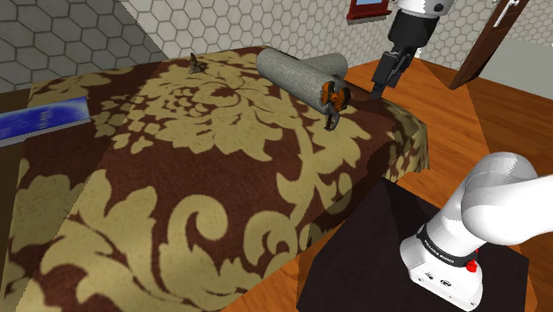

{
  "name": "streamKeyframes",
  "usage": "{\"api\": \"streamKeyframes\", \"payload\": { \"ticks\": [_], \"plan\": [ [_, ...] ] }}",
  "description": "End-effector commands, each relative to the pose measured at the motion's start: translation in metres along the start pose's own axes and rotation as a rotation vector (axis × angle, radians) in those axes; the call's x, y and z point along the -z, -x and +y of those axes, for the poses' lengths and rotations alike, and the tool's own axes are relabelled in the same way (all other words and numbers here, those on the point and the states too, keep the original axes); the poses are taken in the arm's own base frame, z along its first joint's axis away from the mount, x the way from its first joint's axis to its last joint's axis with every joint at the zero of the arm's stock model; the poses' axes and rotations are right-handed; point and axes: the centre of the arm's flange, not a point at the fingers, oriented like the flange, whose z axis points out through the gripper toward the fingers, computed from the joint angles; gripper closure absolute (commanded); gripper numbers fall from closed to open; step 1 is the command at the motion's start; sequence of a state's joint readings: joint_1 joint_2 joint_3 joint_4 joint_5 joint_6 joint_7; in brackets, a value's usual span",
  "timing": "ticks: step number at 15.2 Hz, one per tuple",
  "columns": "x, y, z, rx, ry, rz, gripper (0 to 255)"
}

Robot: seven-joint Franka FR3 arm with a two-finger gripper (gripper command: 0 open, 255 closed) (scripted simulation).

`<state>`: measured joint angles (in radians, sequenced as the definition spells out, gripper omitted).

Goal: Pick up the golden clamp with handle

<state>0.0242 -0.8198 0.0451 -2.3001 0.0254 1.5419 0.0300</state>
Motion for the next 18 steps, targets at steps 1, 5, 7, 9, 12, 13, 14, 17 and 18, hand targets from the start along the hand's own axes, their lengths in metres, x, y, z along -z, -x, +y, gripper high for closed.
{"api": "streamKeyframes", "payload": {
  "ticks": [1,5,7,9,12,13,14,17,18],
  "plan": [
    [0.0,0.0,0.0,0.0,0.0,0.0,0],
    [-0.023,-0.034,0.033,-0.018,0.005,-0.004,0],
    [-0.035,-0.05,0.05,-0.027,0.008,-0.007,0],
    [-0.047,-0.067,0.067,-0.035,0.011,-0.009,0],
    [-0.064,-0.091,0.093,-0.049,0.015,-0.012,0],
    [-0.07,-0.099,0.102,-0.053,0.016,-0.013,0],
    [-0.076,-0.107,0.11,-0.058,0.018,-0.015,0],
    [-0.093,-0.13,0.137,-0.071,0.022,-0.018,0],
    [-0.099,-0.138,0.146,-0.075,0.023,-0.019,0]
  ]
}}
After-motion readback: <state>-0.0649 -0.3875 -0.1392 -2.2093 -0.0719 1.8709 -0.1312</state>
